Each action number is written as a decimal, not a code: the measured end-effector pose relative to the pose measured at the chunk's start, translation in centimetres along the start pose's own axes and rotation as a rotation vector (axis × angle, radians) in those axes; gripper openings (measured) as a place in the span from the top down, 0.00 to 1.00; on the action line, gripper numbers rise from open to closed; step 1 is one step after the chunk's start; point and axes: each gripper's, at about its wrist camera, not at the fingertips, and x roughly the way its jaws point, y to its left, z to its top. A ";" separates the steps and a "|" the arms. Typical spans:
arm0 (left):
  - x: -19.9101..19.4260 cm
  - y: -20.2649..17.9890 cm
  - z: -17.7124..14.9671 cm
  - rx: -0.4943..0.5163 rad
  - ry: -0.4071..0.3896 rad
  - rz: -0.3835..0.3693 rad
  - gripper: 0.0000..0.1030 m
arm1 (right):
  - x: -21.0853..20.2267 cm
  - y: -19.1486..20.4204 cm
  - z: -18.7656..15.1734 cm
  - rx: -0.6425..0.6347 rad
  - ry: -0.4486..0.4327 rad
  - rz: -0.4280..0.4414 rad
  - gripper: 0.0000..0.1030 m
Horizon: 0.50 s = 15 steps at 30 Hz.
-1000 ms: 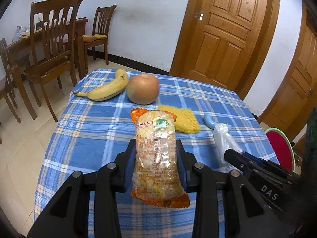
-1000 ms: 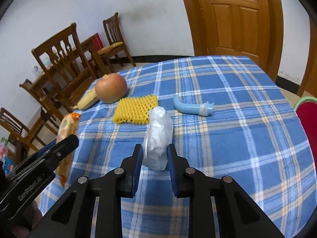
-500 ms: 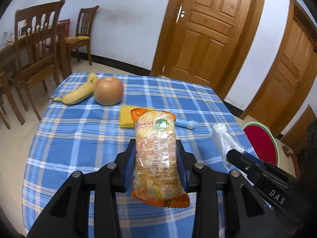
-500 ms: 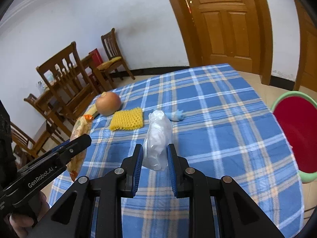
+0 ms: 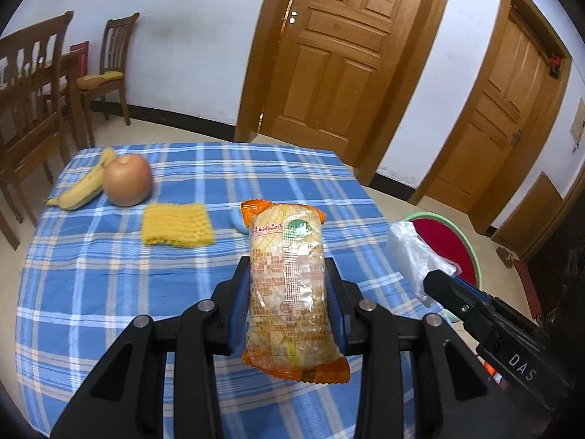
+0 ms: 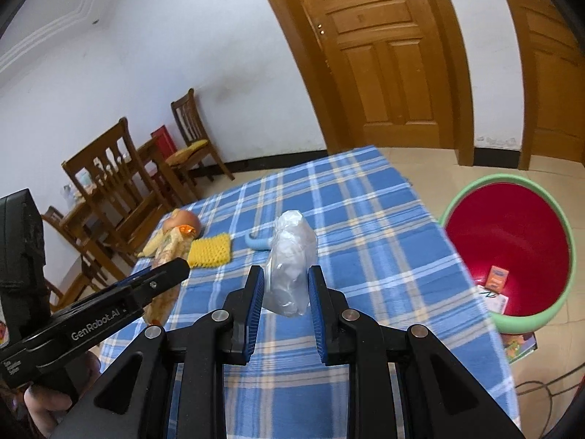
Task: Collect trash
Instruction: 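Carry the snack bag and white plastic bag in both grippers over the bucket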
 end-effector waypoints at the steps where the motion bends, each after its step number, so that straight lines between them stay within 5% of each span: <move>1: 0.1 -0.5 0.1 0.005 0.001 -0.005 0.64 | -0.3 -0.4 0.1 0.005 -0.006 -0.006 0.76; 15: 1.8 -5.8 0.5 0.058 0.038 -0.073 0.64 | -2.5 -5.1 0.9 0.044 -0.040 -0.057 0.82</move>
